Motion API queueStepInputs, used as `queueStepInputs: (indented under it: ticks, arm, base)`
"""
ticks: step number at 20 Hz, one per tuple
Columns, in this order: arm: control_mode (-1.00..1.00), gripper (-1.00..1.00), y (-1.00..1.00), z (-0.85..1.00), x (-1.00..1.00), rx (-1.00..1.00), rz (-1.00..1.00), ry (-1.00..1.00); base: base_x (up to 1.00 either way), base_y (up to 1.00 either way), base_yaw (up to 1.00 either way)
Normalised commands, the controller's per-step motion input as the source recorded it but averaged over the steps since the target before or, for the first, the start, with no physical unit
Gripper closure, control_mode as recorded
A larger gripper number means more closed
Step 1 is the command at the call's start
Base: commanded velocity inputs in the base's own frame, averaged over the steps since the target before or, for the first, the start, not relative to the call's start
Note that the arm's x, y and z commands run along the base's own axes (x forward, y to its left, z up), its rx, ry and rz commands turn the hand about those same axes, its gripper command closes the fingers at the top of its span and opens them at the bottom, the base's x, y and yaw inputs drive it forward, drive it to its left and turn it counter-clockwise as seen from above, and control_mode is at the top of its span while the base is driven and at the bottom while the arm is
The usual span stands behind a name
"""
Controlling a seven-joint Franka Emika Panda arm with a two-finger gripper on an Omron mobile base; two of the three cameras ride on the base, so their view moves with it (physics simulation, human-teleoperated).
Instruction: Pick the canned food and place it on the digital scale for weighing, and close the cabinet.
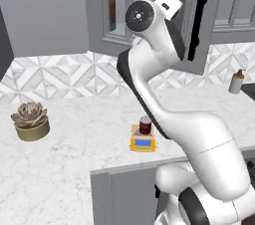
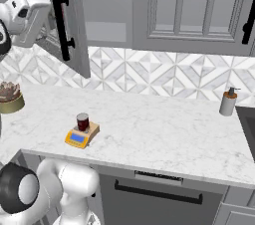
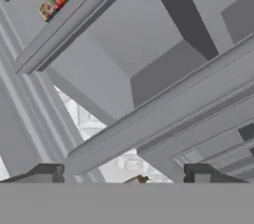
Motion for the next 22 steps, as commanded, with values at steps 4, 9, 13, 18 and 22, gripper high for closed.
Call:
queueStepInputs:
  ticks: [4, 9, 13, 18, 22]
  arm:
    - [-1.00, -1.00, -0.90, -0.06, 1.00, 0.26, 0.27, 0.00]
    - [-1.00, -1.00, -0.71, -0.18, 1.00, 0.23, 0.28, -0.02]
    - [-1.00, -1.00, -0.51, -0.31, 1.00, 0.20, 0.24, -0.10]
    - [-1.00, -1.00, -0.17, -0.33, 1.00, 0.17, 0.16, -0.17]
    - [-1.00, -1.00, 0.00, -0.42, 1.00, 0.11, 0.05, -0.08]
  base:
    - [0.00, 0.00, 0.00]
    - [0.00, 0.00, 0.00]
    - [0.00, 0.00, 0.00]
    - [0.00, 0.00, 0.00]
    - [0.00, 0.00, 0.00]
